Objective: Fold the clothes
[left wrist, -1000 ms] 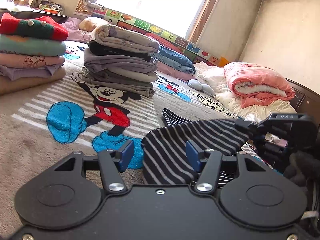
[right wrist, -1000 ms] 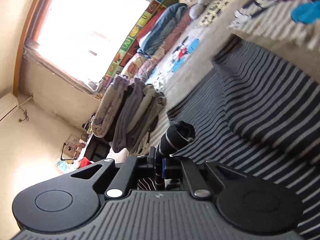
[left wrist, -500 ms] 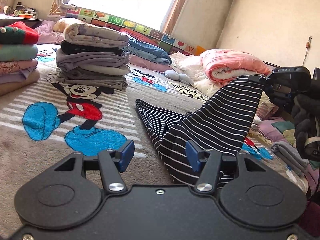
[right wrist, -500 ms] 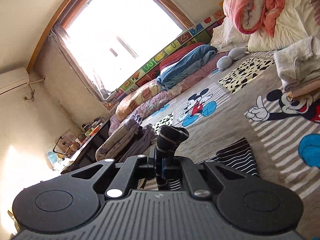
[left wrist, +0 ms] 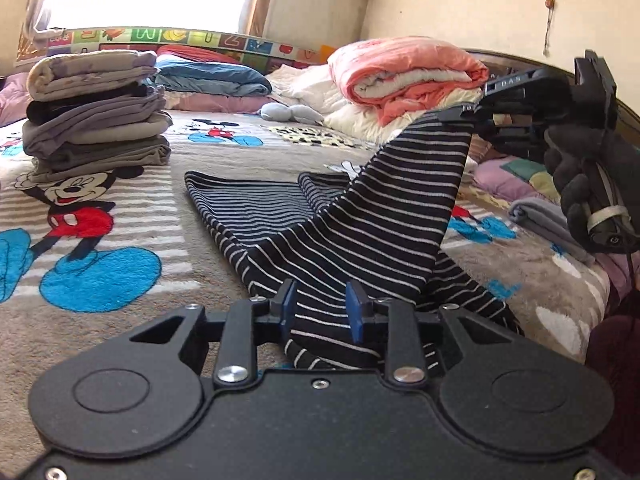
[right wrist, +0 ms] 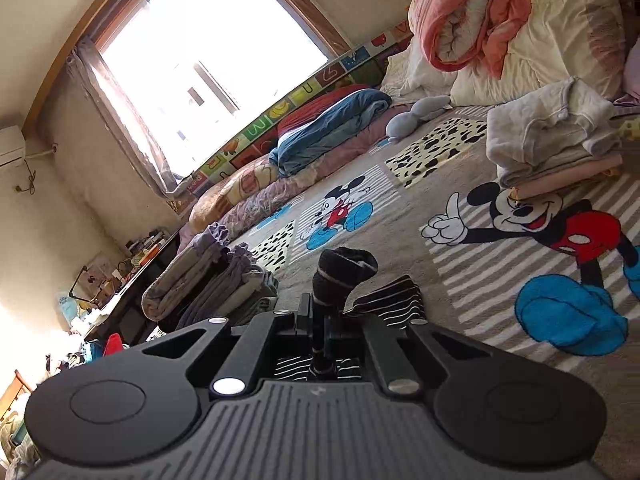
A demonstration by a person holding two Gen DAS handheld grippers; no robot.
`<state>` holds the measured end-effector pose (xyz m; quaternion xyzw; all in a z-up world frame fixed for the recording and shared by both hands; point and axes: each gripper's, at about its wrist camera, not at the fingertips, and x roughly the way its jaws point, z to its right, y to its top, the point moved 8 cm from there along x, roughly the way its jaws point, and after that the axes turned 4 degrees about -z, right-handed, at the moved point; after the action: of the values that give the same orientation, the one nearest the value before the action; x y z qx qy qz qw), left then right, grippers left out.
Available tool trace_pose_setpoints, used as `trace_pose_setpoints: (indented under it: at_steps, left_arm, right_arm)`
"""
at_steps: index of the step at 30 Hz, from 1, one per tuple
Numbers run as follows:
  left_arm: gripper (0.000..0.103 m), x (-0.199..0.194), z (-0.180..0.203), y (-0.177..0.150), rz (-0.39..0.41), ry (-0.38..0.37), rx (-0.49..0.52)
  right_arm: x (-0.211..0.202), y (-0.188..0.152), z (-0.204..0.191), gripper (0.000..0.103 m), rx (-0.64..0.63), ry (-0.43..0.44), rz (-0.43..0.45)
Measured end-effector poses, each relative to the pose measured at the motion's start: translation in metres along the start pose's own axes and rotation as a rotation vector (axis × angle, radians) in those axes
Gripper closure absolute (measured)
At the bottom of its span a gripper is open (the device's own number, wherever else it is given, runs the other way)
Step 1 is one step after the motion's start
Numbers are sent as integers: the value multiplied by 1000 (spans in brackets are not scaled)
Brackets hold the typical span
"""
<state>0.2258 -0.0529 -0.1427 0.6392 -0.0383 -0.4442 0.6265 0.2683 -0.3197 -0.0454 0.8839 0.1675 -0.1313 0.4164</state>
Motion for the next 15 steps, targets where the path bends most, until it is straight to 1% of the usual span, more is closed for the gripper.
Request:
trace_pose_setpoints:
  at_steps: [1, 3, 4, 6, 8, 11, 15]
  left_arm:
    - [77, 6, 3, -4, -32, -5, 17]
    - [77, 20, 10, -19, -140, -18, 81]
    - [77, 20, 12, -21, -146, -11, 111]
    - [77, 16, 15, -17, -144, -46, 109]
    - [77, 8, 11, -9, -108, -57, 87]
    - [77, 13, -5, 2, -87, -10, 27]
    - [77, 19, -28, 16, -60, 53, -53]
  right_arm:
    - [-1, -1, 2, 96, -2, -2, -1]
    - [-3, -1, 5, 96, -3, -3, -2]
    - [-4, -1, 7, 96, -1, -1, -2]
    - [-7, -2, 10, 96, 2, 4, -2]
    - [-8, -4, 12, 96, 0, 10, -8]
    - [-13, -9, 17, 96, 8, 30, -14]
    - [-23, -16, 23, 96, 53, 79, -8]
